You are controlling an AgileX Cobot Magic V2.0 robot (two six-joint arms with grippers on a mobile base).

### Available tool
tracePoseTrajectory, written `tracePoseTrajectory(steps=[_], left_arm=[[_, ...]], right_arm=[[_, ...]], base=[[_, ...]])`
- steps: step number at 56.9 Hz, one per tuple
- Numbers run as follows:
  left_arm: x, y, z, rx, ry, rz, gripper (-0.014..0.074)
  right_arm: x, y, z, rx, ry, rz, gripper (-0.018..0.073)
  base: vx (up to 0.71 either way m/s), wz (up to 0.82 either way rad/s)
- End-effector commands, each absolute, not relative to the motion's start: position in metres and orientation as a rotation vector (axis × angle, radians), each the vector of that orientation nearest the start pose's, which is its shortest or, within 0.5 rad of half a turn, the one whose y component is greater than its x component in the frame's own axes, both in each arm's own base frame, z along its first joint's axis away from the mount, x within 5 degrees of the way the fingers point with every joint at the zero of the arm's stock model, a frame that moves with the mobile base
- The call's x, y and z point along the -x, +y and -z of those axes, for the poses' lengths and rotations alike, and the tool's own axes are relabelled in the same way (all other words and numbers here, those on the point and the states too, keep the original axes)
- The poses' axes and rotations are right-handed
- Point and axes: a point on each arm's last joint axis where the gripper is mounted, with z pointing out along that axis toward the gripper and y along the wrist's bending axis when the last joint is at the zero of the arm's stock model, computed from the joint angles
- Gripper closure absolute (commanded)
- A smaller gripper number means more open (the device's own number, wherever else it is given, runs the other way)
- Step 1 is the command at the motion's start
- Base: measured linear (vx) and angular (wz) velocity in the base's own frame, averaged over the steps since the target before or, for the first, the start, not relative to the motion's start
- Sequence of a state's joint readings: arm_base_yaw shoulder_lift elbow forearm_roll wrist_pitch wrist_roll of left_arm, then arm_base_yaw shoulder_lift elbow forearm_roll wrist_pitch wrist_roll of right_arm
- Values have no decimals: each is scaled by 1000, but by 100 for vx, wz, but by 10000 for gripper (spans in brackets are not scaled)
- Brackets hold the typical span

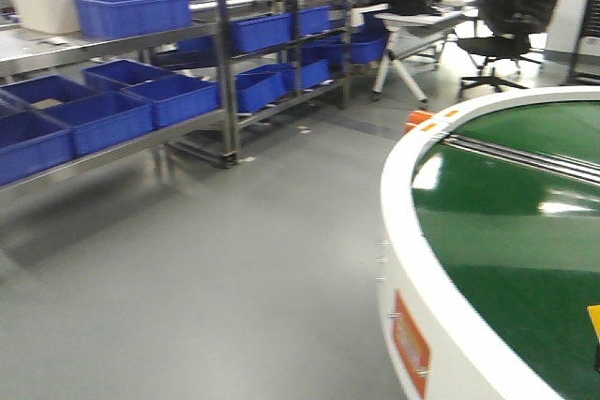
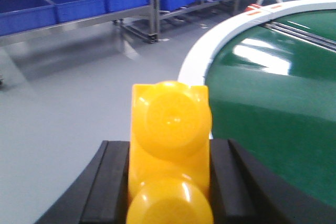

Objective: Pick red and yellow blocks into blue bin
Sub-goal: 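Drive the base away from the table toward the blue bin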

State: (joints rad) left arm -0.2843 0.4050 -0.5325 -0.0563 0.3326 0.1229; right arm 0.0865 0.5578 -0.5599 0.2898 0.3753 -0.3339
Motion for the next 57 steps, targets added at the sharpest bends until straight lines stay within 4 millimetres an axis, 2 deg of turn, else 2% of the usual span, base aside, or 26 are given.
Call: tracePoseTrajectory(steps=[1, 29, 57], left_arm=[[-83, -26, -350, -284, 1564, 191, 594], [-82, -26, -350, -283, 1559, 191, 594], [-82, -26, -350, -282, 1559, 190, 594]], right_arm=[[-117, 17, -342, 183, 1728, -86, 569], [-117, 17, -342, 182, 1728, -87, 569], [-116, 17, -341, 185, 1737, -89, 569]], base=[[-9, 51], [-3, 63], [16, 44]])
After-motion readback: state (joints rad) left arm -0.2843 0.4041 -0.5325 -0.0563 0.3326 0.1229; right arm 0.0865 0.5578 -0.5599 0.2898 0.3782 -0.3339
